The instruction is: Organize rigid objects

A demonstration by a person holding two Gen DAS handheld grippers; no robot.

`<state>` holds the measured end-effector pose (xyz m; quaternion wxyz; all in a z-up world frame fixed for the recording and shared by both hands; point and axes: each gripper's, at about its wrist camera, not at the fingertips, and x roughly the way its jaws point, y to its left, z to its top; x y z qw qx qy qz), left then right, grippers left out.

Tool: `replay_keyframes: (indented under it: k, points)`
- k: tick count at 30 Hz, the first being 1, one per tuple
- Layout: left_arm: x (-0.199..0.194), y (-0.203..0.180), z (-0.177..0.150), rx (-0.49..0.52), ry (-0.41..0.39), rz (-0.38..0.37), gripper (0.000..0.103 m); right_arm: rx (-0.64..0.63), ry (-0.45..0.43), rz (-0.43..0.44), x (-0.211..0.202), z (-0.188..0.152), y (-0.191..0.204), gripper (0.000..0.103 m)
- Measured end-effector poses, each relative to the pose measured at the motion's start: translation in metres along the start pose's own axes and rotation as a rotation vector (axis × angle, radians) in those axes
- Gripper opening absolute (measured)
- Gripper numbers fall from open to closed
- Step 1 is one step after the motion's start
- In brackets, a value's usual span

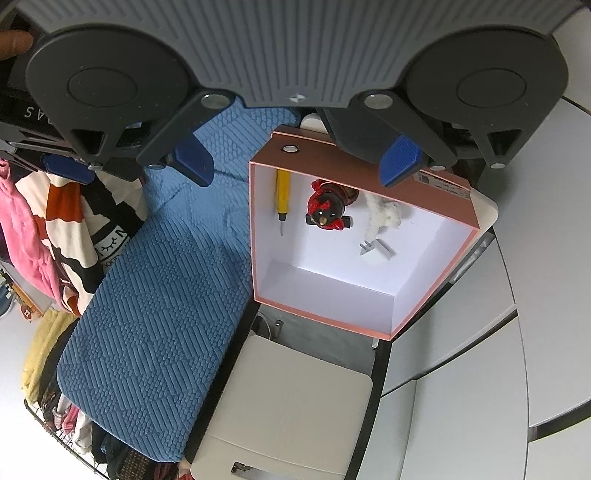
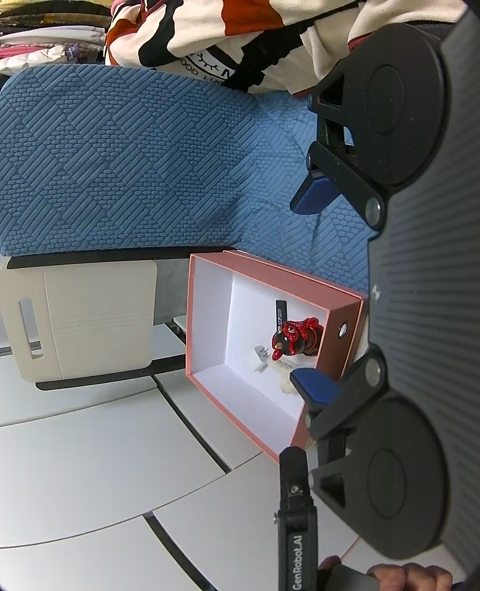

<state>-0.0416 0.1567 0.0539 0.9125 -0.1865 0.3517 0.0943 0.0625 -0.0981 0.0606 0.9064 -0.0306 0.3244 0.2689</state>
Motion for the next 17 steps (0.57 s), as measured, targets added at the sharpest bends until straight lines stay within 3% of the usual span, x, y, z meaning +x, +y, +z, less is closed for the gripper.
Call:
replay_keyframes:
  k: [17]
  points:
    - [-0.0017, -0.0046, -0.0058, 0.004, 0.012, -0.004, 0.098, 0.000, 0.003, -0.004, -0.0014, -0.0029, 0.0020, 0.092]
